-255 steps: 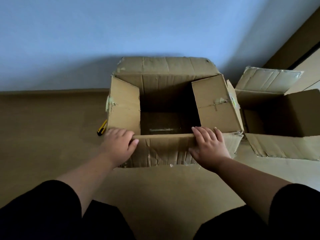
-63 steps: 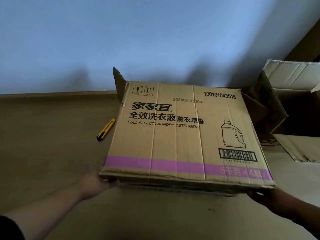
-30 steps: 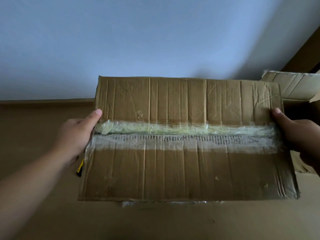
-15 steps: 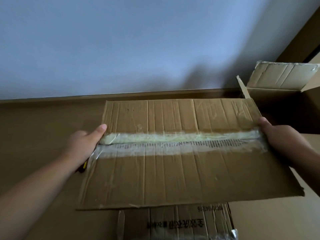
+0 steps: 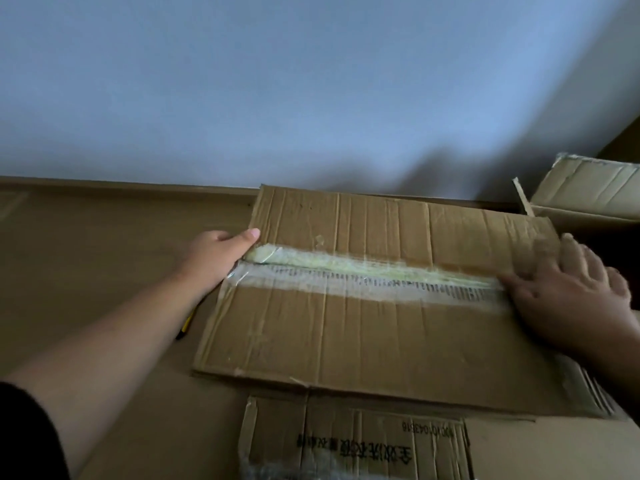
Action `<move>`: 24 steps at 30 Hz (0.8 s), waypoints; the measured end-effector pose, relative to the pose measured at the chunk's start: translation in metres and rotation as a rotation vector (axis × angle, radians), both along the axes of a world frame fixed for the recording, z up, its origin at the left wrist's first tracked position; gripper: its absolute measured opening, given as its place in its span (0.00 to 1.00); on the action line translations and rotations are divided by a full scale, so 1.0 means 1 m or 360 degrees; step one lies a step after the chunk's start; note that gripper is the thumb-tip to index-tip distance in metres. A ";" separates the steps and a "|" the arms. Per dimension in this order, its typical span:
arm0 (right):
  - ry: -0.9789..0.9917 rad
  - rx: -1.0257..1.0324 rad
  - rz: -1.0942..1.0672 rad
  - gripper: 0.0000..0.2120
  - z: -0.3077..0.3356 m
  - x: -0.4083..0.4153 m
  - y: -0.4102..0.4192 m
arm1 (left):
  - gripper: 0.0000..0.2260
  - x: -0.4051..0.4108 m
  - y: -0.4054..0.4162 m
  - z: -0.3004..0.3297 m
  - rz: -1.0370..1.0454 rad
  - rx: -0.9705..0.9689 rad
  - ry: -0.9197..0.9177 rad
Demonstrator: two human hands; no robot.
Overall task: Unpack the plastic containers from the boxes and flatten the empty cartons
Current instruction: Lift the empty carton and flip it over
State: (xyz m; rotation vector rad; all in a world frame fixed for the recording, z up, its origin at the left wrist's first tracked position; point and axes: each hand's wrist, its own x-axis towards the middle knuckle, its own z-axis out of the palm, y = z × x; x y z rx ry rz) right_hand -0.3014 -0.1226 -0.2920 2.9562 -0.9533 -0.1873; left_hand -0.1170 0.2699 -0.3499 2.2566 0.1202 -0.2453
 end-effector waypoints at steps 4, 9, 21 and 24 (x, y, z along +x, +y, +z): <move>0.0269 0.0256 0.0687 0.38 -0.002 0.009 0.081 | 0.25 -0.004 0.011 -0.006 -0.0105 -0.0168 0.0113; 0.0372 0.0213 0.0987 0.41 -0.009 0.036 0.143 | 0.25 0.005 0.048 -0.047 -0.0009 -0.0262 0.0273; 0.0439 0.0147 0.0882 0.42 -0.016 0.077 0.197 | 0.15 0.024 0.142 -0.204 0.0115 0.0648 0.0607; 0.0447 0.0150 0.0856 0.42 -0.016 0.077 0.199 | 0.15 0.034 0.149 -0.227 0.0147 0.0664 0.0619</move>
